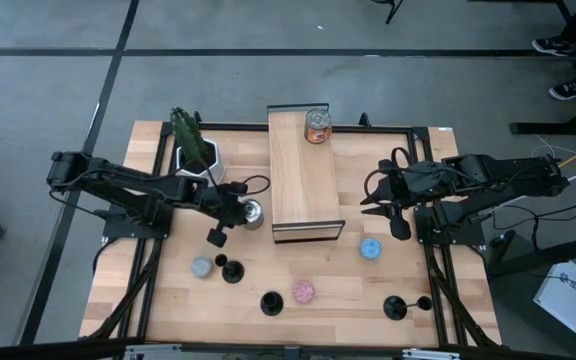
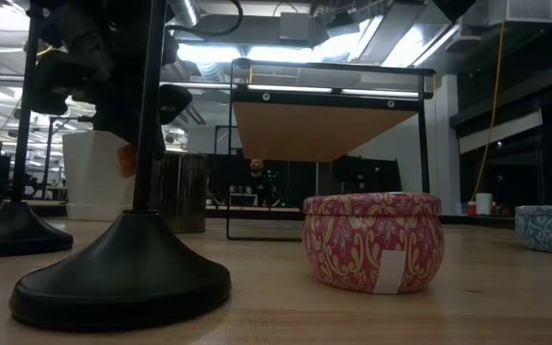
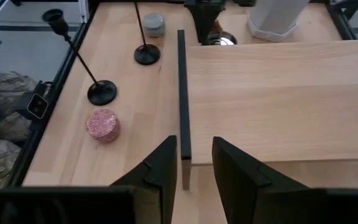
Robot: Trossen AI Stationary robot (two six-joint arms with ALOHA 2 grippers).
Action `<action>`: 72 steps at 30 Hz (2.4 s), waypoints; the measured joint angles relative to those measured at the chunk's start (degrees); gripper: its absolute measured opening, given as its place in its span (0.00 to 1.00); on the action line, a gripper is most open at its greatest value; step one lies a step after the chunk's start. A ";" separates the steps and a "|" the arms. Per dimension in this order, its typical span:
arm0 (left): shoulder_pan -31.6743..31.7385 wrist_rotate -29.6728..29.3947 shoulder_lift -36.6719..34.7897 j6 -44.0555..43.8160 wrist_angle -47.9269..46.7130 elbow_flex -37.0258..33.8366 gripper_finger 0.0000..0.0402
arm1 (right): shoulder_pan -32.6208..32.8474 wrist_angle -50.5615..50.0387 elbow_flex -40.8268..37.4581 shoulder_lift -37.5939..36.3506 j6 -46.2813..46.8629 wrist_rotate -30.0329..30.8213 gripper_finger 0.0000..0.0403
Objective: Pick & Place candle stick holders
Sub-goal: Put the large brown scented candle on the shelf
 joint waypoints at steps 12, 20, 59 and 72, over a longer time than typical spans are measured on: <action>5.32 -0.11 0.02 -3.51 -0.76 -0.04 0.01 | 0.00 0.04 0.00 0.00 -0.02 0.18 0.26; 9.35 -0.28 0.04 -6.33 -0.74 -0.09 0.01 | 0.00 0.17 0.00 0.00 -1.83 0.23 0.26; 10.30 -7.74 0.11 -12.41 -2.52 2.86 0.00 | -0.07 0.13 0.00 0.00 -9.18 28.68 0.25; 10.31 -12.10 0.04 -10.97 -12.57 11.43 0.00 | -0.07 0.24 -0.01 -0.01 -9.22 28.68 0.26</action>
